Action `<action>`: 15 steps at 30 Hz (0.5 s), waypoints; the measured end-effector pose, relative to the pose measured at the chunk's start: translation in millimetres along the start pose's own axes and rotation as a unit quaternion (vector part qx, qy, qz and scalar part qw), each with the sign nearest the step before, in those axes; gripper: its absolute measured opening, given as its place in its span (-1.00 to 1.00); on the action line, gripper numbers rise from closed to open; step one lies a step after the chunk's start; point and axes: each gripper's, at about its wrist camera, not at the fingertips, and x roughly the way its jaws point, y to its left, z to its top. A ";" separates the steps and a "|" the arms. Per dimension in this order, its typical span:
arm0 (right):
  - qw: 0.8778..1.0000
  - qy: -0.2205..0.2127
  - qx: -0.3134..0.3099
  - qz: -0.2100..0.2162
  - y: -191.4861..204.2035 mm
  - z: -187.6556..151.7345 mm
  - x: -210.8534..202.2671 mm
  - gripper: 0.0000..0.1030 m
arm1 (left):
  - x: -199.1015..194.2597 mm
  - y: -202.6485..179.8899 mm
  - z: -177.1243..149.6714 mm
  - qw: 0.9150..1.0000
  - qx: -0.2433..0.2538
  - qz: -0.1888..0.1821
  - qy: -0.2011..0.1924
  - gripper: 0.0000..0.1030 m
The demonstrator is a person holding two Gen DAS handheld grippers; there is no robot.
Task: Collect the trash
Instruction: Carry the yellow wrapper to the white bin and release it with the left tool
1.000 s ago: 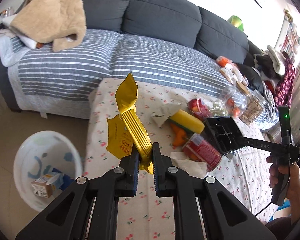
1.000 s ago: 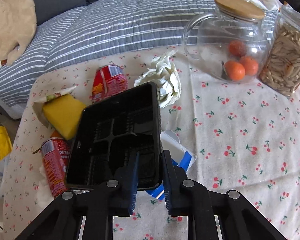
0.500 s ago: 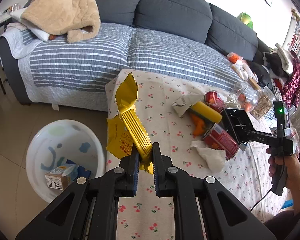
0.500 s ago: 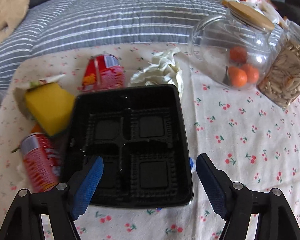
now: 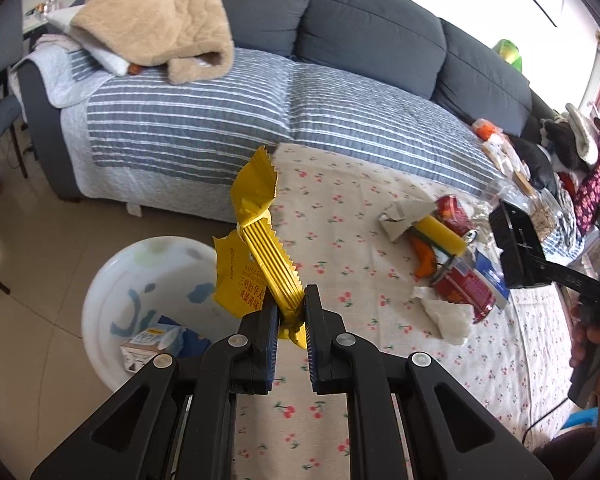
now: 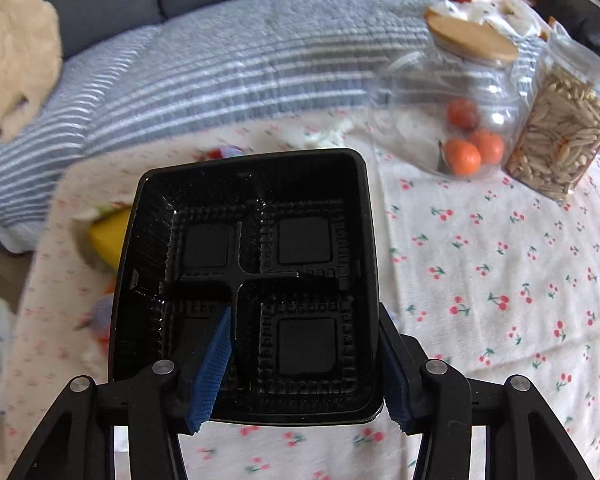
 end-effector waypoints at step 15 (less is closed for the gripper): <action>0.994 -0.020 -0.084 0.065 92.4 -20.9 -24.3 0.13 | 15.9 64.0 -10.6 0.998 -0.034 0.060 0.008 -0.49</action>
